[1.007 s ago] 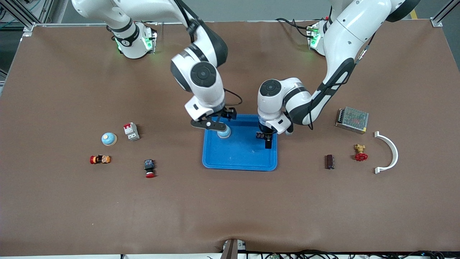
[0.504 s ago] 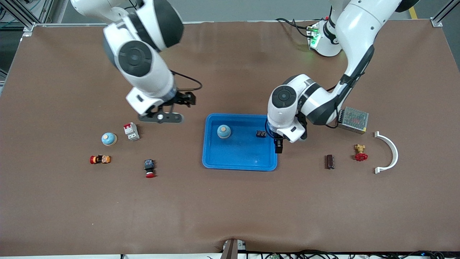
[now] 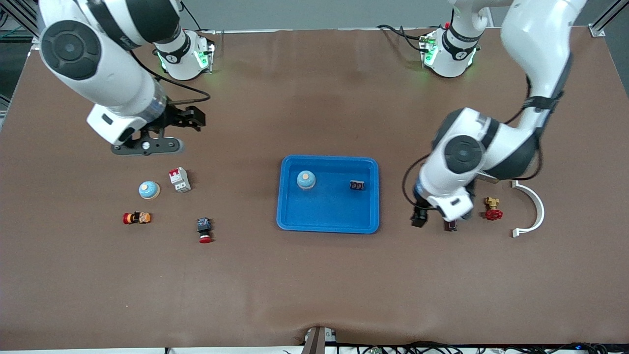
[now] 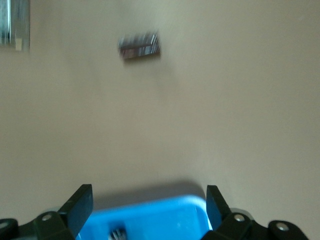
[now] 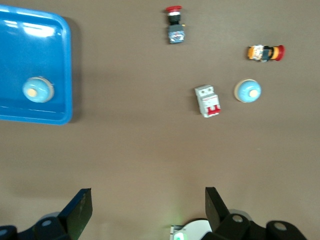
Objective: Place electrolytic capacitor and blue bell in tray
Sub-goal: 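Raise both grippers from the tray and move toward the remaining items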
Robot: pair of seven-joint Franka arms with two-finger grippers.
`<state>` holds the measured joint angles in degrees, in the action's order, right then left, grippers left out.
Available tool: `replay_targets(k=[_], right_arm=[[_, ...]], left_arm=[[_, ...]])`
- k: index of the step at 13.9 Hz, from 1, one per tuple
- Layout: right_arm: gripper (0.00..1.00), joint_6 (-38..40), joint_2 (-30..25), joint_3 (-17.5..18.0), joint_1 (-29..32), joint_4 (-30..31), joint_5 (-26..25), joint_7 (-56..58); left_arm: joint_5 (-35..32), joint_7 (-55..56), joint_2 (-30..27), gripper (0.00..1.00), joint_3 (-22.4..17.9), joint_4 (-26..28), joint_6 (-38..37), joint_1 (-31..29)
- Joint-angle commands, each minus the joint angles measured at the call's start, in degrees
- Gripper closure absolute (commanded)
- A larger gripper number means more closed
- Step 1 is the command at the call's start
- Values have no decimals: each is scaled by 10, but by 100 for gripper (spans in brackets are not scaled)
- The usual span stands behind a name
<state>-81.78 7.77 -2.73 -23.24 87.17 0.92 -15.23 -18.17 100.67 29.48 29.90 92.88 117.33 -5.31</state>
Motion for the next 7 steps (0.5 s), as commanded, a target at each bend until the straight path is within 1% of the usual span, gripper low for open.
replay_targets(k=[1, 3, 6, 7], right_arm=[[0, -17, -48, 10, 42, 69, -14, 60], [0, -42, -60, 10, 72, 102, -14, 103], [0, -120, -84, 10, 110, 178, -26, 166], [0, -140, -85, 10, 121, 193, -31, 180]], left_arm=[[12, -129, -14, 0, 6, -6, -16, -53], [14, -227, -7, 0, 3, -20, -16, -71], [13, -316, 8, 0, 2, -37, -16, -101], [12, -340, 14, 0, 1, -38, -16, -107]])
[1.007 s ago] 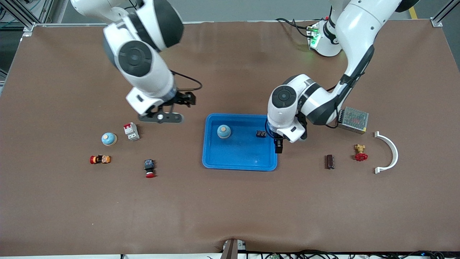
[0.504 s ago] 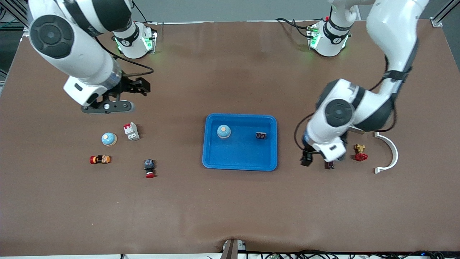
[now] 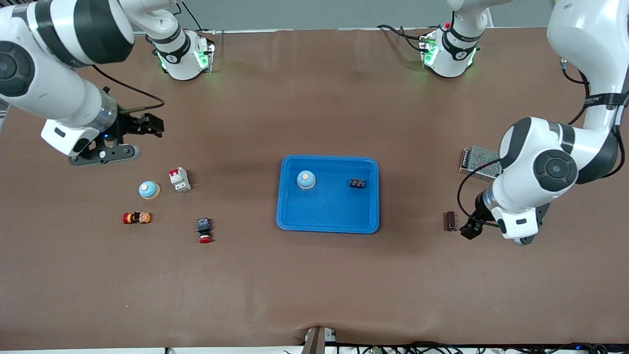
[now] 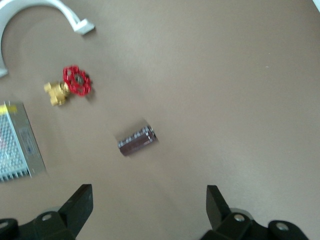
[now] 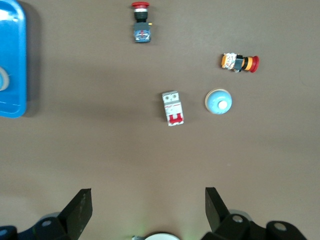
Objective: Place electrolytic capacitor and blue bell in tray
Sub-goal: 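Raise both grippers from the tray and move toward the remaining items, then lower the right gripper onto the second bell while the left gripper descends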
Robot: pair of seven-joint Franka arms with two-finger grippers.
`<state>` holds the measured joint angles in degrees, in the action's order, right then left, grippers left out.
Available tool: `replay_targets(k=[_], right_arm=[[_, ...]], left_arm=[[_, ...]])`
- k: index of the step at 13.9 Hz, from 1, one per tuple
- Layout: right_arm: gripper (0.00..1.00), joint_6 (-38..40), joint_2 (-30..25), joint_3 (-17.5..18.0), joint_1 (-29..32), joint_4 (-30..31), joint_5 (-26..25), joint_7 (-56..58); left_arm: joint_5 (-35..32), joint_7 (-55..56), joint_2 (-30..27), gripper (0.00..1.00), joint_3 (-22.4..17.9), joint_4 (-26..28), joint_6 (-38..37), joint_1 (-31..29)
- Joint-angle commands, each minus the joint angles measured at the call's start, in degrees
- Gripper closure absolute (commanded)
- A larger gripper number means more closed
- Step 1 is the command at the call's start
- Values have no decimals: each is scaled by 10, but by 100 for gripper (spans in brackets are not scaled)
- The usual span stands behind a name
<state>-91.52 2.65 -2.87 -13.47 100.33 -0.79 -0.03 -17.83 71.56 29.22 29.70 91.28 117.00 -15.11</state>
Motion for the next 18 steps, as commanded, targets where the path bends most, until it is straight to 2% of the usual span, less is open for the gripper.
replay_targets(k=[1, 3, 6, 10, 15, 18], right_arm=[[0, -59, -34, 11, 33, 72, -17, 42], [0, -98, -33, 10, 51, 100, -17, 65], [0, -172, -31, 10, 74, 149, -18, 100], [0, -254, -24, 11, 89, 201, -40, 106], [0, -352, 16, 11, 129, 236, -40, 155], [0, -392, 56, 11, 157, 236, -40, 195]], left_arm=[[6, -68, 21, 0, 3, -22, -12, -14], [3, -112, 34, 0, 2, -38, -12, -16], [-1, -237, 40, 0, -3, -42, -12, -23], [-12, -490, 33, 0, -7, -42, -13, -29], [-17, -529, 47, 0, -7, -42, -7, -14], [-29, -598, 40, 0, -6, -40, -7, -14]])
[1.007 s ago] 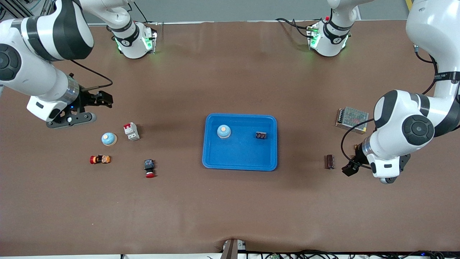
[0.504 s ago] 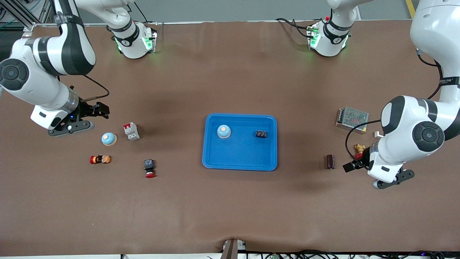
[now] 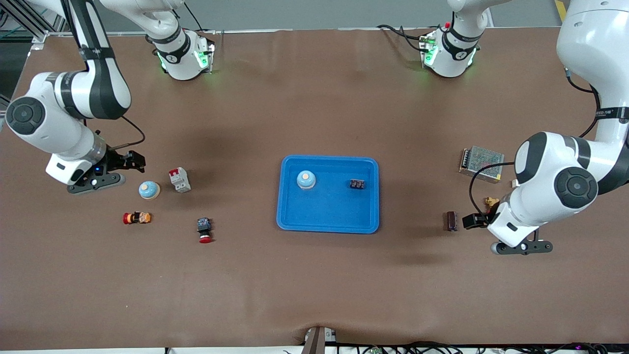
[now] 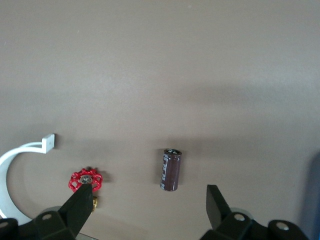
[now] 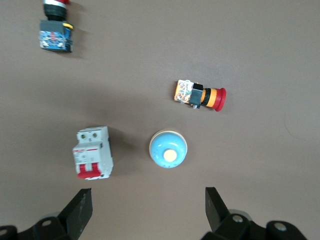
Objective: Place electrolytic capacitor and blue bell in tray
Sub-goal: 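Lower the right gripper onto the second bell while the left gripper descends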
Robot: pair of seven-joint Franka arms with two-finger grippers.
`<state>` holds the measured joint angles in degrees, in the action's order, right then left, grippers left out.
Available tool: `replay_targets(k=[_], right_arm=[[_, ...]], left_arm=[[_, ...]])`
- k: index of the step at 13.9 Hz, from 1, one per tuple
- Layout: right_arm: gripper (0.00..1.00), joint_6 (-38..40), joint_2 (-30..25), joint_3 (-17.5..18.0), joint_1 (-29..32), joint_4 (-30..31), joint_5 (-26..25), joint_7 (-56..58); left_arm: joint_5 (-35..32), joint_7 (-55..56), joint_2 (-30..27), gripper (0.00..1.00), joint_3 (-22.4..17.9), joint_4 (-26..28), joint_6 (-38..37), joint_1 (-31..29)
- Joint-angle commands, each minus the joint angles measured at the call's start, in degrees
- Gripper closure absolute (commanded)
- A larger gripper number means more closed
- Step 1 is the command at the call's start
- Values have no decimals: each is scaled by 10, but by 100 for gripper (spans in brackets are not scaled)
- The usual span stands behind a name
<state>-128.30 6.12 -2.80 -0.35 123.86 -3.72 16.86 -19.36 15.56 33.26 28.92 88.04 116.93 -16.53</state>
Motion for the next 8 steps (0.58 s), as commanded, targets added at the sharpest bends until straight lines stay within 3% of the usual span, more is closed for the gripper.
replay_targets(k=[1, 5, 8], right_arm=[[0, -40, 34, 10, 32, 1, -10, 32], [0, -97, 79, 10, 38, 0, -10, 33], [0, -130, 107, 11, 40, 1, -10, 33]], left_arm=[[-14, -34, 0, 0, 3, -7, -7, 1], [-14, -30, 21, 0, 3, 12, 21, -7], [-10, -29, 13, 0, 3, 95, 132, -24]])
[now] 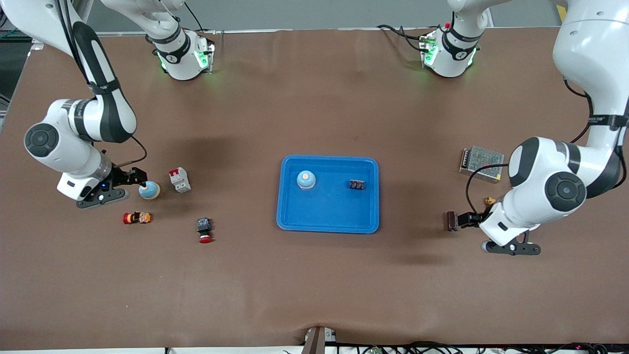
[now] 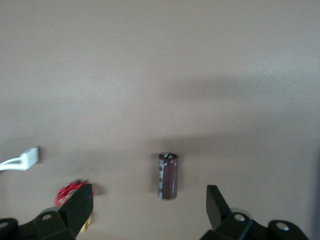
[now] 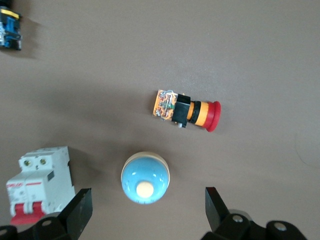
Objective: Place electrolytic capacitor and blue bell in tray
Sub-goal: 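Lower the right gripper onto the second bell while the left gripper descends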
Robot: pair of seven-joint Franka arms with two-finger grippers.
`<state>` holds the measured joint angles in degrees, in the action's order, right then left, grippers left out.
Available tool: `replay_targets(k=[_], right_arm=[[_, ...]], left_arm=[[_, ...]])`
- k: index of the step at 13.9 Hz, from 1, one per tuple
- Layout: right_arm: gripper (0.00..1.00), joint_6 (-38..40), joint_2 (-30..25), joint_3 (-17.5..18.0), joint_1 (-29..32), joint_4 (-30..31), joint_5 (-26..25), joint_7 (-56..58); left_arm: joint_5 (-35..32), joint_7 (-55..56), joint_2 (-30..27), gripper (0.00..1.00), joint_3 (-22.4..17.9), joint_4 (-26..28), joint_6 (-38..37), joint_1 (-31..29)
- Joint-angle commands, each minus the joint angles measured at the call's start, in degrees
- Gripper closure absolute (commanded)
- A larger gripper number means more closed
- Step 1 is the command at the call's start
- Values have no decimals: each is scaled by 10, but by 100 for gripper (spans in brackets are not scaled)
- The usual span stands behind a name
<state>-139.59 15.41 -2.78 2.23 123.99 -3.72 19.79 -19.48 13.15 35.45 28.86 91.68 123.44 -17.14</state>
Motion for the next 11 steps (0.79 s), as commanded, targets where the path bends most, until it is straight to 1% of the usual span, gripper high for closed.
replay_targets(k=[1, 2, 3, 6, 9, 11], right_arm=[[0, -21, 17, 11, 15, -1, -10, 3], [0, -22, 18, 11, 15, 0, -10, 3], [0, -24, 18, 11, 15, 6, -10, 3], [0, -58, 18, 11, 15, 30, -10, 3], [0, -64, 18, 11, 21, 42, -9, 4], [0, -72, 17, 12, 25, 55, -9, 6]], left_arm=[[-10, -4, -20, 0, 4, 106, 131, -32], [-10, -3, -27, 0, 4, 149, 194, -45], [-9, -3, -28, 0, 3, 175, 235, -51], [-12, 8, -28, 0, 2, 193, 246, -51], [-15, 12, -30, 0, 1, 210, 248, -50], [-51, 25, -30, 0, 1, 213, 248, -49]])
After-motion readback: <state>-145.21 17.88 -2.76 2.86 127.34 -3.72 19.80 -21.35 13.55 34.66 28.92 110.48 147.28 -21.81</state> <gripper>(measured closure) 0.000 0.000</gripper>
